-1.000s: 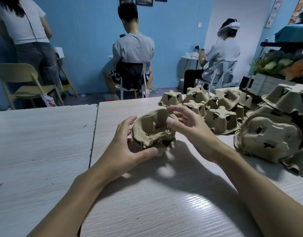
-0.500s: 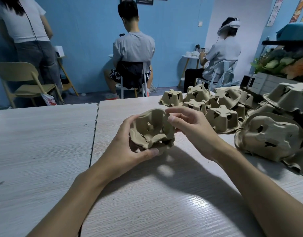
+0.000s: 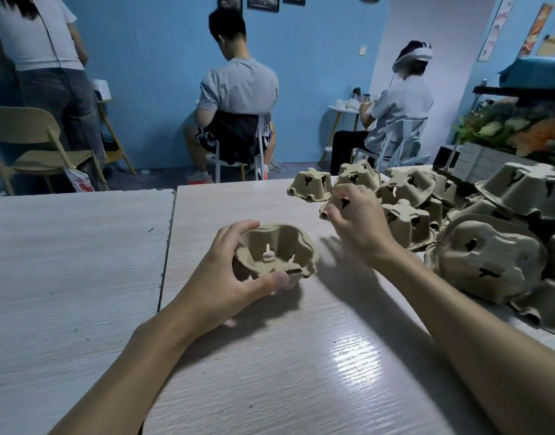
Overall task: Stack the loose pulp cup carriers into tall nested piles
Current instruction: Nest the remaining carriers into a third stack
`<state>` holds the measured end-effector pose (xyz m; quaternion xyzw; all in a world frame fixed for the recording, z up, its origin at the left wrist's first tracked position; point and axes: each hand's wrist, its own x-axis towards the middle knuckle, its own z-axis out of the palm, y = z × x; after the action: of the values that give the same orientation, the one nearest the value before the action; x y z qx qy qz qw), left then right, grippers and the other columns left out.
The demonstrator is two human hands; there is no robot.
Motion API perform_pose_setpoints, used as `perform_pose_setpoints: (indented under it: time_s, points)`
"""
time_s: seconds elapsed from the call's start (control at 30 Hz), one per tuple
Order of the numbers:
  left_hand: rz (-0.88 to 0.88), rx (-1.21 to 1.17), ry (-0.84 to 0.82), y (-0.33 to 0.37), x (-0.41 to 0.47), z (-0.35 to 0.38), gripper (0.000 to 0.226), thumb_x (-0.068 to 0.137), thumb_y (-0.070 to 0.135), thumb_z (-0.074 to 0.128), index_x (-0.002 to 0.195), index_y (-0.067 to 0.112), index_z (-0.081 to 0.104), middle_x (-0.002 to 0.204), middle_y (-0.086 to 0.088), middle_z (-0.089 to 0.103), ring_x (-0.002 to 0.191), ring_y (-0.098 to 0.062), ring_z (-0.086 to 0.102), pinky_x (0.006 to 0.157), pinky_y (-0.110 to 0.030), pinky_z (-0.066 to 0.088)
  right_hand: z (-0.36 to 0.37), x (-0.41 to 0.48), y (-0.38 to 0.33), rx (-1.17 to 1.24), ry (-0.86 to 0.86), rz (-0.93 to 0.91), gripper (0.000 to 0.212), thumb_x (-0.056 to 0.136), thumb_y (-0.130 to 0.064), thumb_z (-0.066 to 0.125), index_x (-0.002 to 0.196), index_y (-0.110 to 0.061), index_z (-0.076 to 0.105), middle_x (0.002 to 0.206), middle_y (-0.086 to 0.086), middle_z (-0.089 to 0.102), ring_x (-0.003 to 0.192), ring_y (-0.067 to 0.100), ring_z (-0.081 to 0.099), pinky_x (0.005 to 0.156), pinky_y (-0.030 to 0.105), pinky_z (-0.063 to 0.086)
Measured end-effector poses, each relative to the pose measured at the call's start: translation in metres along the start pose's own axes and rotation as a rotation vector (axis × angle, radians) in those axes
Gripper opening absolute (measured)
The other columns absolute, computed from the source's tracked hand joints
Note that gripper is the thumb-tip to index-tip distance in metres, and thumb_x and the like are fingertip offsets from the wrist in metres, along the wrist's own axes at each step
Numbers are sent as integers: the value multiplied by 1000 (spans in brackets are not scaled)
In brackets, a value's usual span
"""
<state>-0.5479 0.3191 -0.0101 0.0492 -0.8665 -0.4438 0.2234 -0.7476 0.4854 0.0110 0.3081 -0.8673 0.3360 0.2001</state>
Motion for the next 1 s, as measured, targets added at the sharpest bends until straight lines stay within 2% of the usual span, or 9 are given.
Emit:
perform_pose_setpoints:
  time_s: [0.07, 0.2, 0.37, 0.5, 0.6, 0.7, 0.8, 0.9, 1.0]
  points:
    - [8, 1, -5, -2, 1, 0, 87, 63, 62, 74, 140, 43, 40, 131, 27, 41, 105, 28, 38, 76, 7, 32, 0, 18, 6, -181, 23, -29, 33, 92, -26, 59, 122, -16, 58, 120, 10, 62, 116, 29, 51, 104, 42, 35]
    - [21, -10, -12, -6, 2, 0, 84, 64, 61, 74, 140, 42, 42, 133, 30, 39, 111, 24, 38, 78, 7, 32, -1, 45, 17, -393, -101, 26, 45, 95, -38, 55, 136, -22, 45, 130, 11, 58, 130, 30, 43, 113, 42, 22]
    - [43, -22, -9, -8, 3, 0, 83, 67, 67, 77, 138, 41, 44, 131, 34, 38, 111, 24, 39, 80, 6, 33, 5, 57, 25, -453, -306, 152, 45, 94, -42, 47, 135, -25, 41, 120, 17, 61, 120, 36, 51, 99, 46, 34]
    - [37, -22, -14, -9, 4, 0, 81, 67, 64, 79, 137, 42, 45, 130, 35, 38, 112, 20, 42, 81, 4, 34, 4, 52, 17, -437, -329, 148, 49, 90, -38, 57, 135, -26, 42, 129, 12, 54, 125, 33, 47, 104, 50, 30]
    - [37, -12, -16, -9, 3, 0, 81, 65, 63, 76, 136, 42, 46, 131, 32, 40, 112, 19, 43, 81, 4, 34, 1, 43, 11, -244, -301, 111, 54, 87, -34, 68, 134, -22, 43, 130, 8, 55, 121, 30, 50, 102, 50, 38]
    - [30, -23, -13, -7, 3, -1, 81, 67, 64, 79, 137, 40, 47, 131, 28, 42, 111, 20, 43, 79, 5, 33, -7, 25, 5, 39, -108, 74, 55, 84, -21, 73, 130, -16, 45, 121, 13, 57, 111, 27, 54, 94, 39, 45]
    - [20, -25, -16, -5, 2, -2, 83, 62, 60, 75, 137, 40, 46, 130, 27, 43, 109, 19, 43, 78, 4, 33, -12, -4, 2, 246, 20, 102, 61, 84, -11, 70, 135, -22, 38, 120, 10, 55, 107, 24, 55, 97, 38, 46]
    - [18, -21, -22, -4, 2, -1, 82, 63, 59, 75, 138, 39, 46, 131, 22, 44, 108, 20, 43, 78, 5, 33, -17, -24, 2, 355, -38, 123, 82, 83, -7, 70, 141, -44, 24, 124, 8, 49, 113, 26, 55, 104, 45, 46]
    - [8, -10, -27, -4, 2, -1, 81, 64, 58, 75, 137, 40, 46, 132, 20, 45, 109, 15, 46, 78, 1, 35, -28, -28, 0, 329, -146, 131, 92, 83, -3, 70, 148, -46, 21, 132, 8, 31, 118, 20, 45, 109, 29, 35]
